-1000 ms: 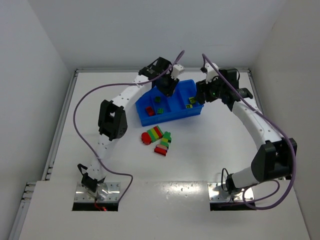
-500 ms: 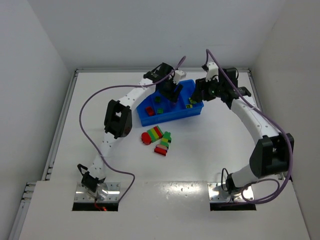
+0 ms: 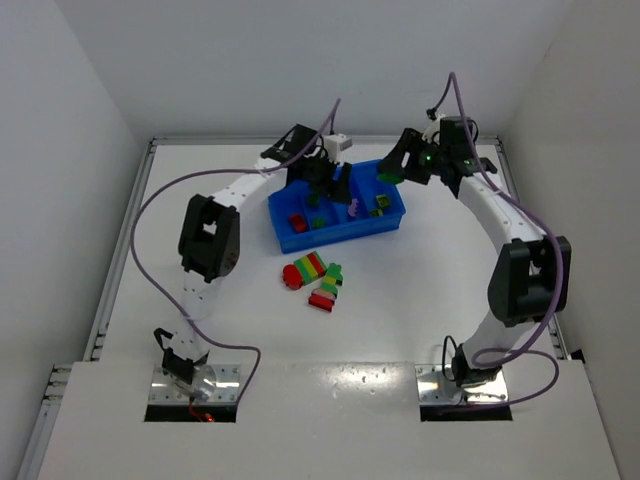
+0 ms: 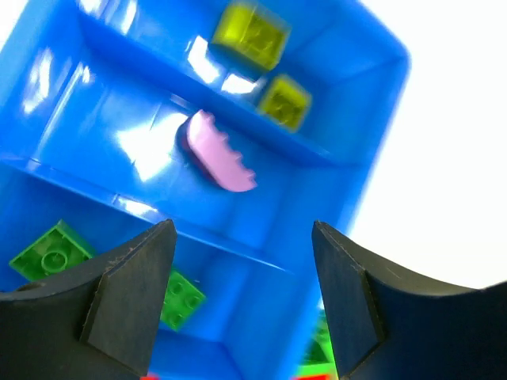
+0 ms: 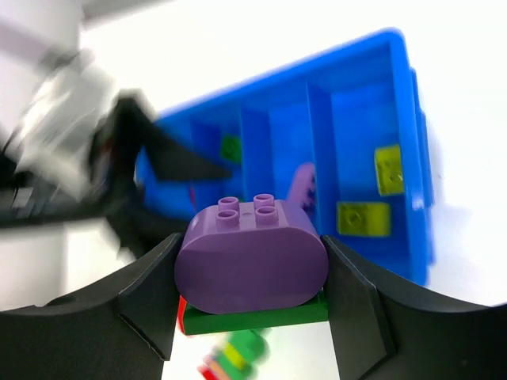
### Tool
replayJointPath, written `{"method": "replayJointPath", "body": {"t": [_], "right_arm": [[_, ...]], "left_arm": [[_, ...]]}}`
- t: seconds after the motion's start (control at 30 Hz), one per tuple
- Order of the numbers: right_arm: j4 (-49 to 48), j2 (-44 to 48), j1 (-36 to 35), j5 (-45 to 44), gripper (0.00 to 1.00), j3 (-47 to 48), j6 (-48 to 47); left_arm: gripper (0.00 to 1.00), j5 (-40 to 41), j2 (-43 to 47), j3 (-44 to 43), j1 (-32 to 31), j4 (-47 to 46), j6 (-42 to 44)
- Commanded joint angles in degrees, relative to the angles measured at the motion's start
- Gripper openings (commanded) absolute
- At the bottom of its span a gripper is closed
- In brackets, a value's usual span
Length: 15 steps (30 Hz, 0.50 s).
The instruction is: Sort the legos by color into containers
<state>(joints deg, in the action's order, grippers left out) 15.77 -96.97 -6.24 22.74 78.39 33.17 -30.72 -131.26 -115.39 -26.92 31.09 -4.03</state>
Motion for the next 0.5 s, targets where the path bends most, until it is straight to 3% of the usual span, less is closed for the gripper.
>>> {"method": "replayJointPath", "body": {"t": [0.0, 0.13, 0.23, 0.47], "right_arm": [[-3.6, -1.4, -0.7, -4.7, 0.00, 6.9, 13.0], [-1.2, -3.5, -2.9, -11.6, 0.00, 10.7, 20.8], [2.9, -4.8, -4.2, -18.8, 0.00, 13.7, 29.1], [5.6, -7.3, -5.4, -19.3, 0.00, 15.4, 34.9]], "left_arm": [[0.75, -8.6, 10.8, 5.8, 0.5, -12.1, -5.9], [0.75, -10.0, 16.4, 11.0, 1.0, -23.4, -16.7], [0.77, -5.9, 18.2, 13.8, 1.0, -30.5, -22.6], [0.82, 0.1, 18.4, 15.6, 0.4, -39.6, -29.9]]}}
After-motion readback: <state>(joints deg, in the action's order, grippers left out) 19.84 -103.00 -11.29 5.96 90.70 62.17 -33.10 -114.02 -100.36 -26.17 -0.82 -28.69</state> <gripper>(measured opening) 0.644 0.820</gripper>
